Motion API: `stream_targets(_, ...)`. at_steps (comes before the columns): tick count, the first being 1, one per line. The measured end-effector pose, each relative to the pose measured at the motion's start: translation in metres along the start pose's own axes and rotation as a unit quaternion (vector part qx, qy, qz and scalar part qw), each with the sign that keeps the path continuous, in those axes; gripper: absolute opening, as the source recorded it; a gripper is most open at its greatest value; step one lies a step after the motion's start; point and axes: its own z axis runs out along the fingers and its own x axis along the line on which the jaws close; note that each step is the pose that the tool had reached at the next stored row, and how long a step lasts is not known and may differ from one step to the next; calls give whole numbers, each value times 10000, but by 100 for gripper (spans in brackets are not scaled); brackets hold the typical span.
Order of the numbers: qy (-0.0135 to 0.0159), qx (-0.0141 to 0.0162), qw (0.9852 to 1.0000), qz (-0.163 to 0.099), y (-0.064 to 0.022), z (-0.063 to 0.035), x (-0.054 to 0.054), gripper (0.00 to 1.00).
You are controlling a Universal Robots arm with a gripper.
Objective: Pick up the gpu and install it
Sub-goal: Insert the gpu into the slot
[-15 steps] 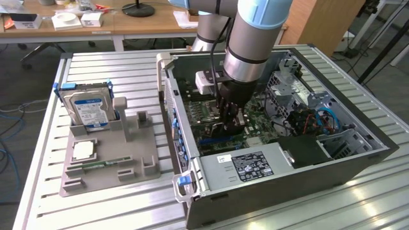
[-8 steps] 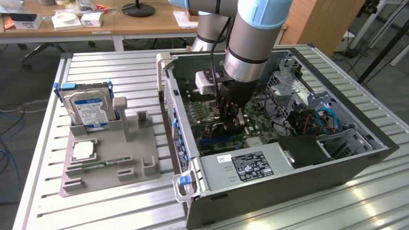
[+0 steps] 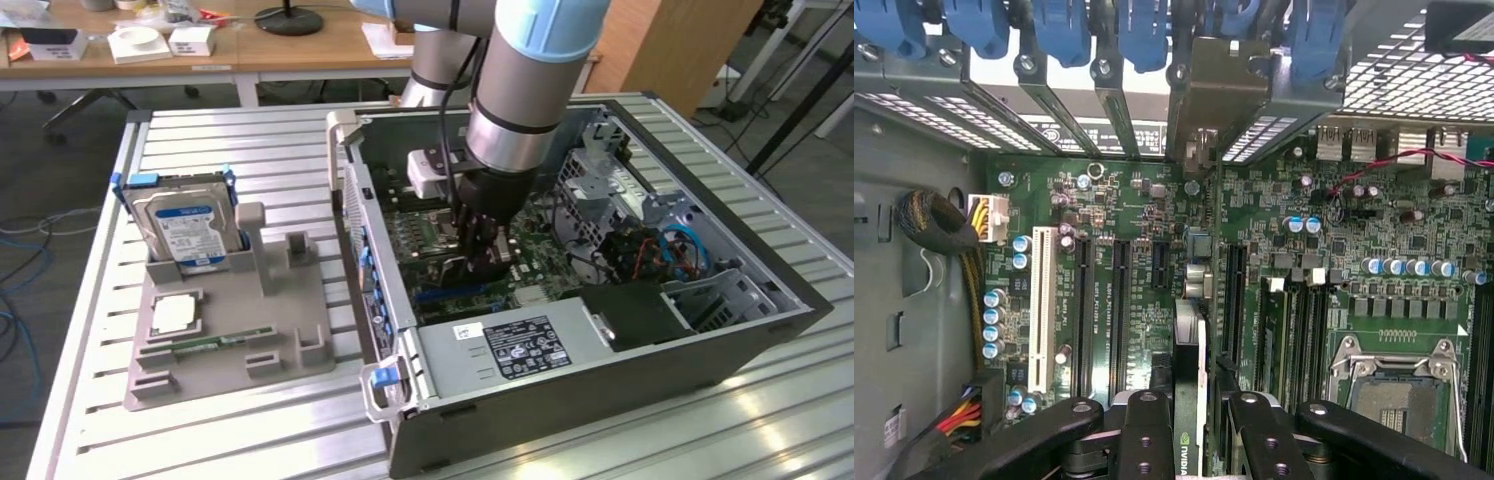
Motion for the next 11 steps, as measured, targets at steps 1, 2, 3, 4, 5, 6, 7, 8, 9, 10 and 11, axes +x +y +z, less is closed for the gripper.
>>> stream_targets(1,0,1,10000,-1,5,1,0,27)
stream_targets(2,0,1,10000,-2,9,2,0,27)
stream_targets(3,1,1,10000,-7,10,2,0,27)
stream_targets(4,2,0,10000,-14,13,1,0,27)
stream_targets(5,3,-1,10000,-26,14,1,0,27)
stream_targets(6,4,-1,10000,-35,17,2,0,27)
stream_targets(7,5,-1,10000,-42,20,2,0,27)
stream_targets(8,7,-2,10000,-49,22,2,0,27)
stream_targets(9,8,-2,10000,-61,23,2,0,27)
stream_targets(10,9,-3,10000,-81,23,2,0,27)
stream_targets(11,11,-3,9999,-99,24,2,0,27)
